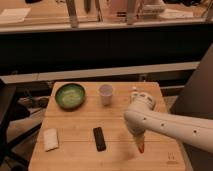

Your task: Push the eraser across the table

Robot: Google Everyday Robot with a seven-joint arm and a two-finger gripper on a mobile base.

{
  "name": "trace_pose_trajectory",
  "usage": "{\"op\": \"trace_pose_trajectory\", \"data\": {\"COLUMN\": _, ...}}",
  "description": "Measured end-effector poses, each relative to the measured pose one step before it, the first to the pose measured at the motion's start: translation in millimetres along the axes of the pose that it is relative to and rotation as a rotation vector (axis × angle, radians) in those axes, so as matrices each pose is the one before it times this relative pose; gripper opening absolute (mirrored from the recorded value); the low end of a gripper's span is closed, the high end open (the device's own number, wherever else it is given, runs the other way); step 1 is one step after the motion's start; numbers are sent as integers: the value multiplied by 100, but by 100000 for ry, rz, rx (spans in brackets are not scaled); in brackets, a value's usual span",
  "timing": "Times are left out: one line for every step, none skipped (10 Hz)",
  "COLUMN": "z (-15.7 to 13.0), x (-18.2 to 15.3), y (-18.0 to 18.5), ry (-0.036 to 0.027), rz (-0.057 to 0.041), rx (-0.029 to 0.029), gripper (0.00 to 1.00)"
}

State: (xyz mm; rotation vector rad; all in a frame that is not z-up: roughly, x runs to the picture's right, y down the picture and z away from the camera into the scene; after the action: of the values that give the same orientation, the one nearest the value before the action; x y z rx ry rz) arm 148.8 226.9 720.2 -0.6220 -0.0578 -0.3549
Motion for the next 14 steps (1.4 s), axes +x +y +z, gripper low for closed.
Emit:
{"op": "trace_pose_trajectory", "data": {"z": 168, "x": -198, "y": -1, "ry": -246, "rz": -405, "rx": 56, "gripper": 80}}
{"op": "trace_pose_trajectory", "data": {"z": 370, "x": -116, "y": 191, "ry": -99, "rz": -213, "rx": -211, "gripper": 80}}
{"op": "trace_pose_trajectory", "data": {"z": 250, "x": -126, "y": 104, "ry": -119, "rz": -215, "rx": -79, "gripper": 80}}
{"op": "trace_pose_trajectory", "data": {"z": 259, "x": -162, "y": 79, "ry": -197, "rz": -310, "rx": -57, "gripper": 80}}
{"op": "trace_pose_trajectory", "data": {"z": 149, "x": -76, "y": 75, "ry": -145, "rz": -153, "rx": -86, "gripper": 80}}
{"op": "trace_pose_trajectory", "data": {"z": 223, "x": -88, "y": 88, "ry": -100, "rz": -55, "rx": -82, "gripper": 80}}
{"op": "trace_pose_trajectory", "data": {"z": 183, "x": -132, "y": 17, "ry": -94, "rz": -183, "rx": 34, "gripper": 80}}
{"op": "trace_pose_trajectory", "data": {"z": 357, "x": -234, "y": 78, "ry": -127, "rz": -325, "rx": -179, "gripper": 75}}
{"op": "trace_pose_trajectory", "data": {"z": 208, "x": -134, "y": 45, "ry": -60, "rz": -182, "rx": -77, "gripper": 69}}
{"op": "trace_pose_trajectory", "data": {"z": 288, "x": -131, "y": 77, "ry": -82, "rz": -163, "rx": -135, "gripper": 59}}
{"op": "trace_pose_trajectory", "data": {"z": 195, "x": -103, "y": 52, "ry": -129, "rz": -107, "rx": -71, "gripper": 50}}
{"op": "trace_pose_trajectory", "data": {"z": 335, "x": -84, "y": 23, "ry": -65, "rz": -156, "rx": -246, "gripper": 38}}
{"op": "trace_pose_trajectory", "data": {"z": 554, "x": -301, "y": -165, "ry": -191, "rz": -546, "rx": -407, "gripper": 27}}
{"op": "trace_pose_trajectory", "data": {"z": 363, "x": -300, "y": -265, "ry": -95, "rz": -709, "rx": -164, "gripper": 19}}
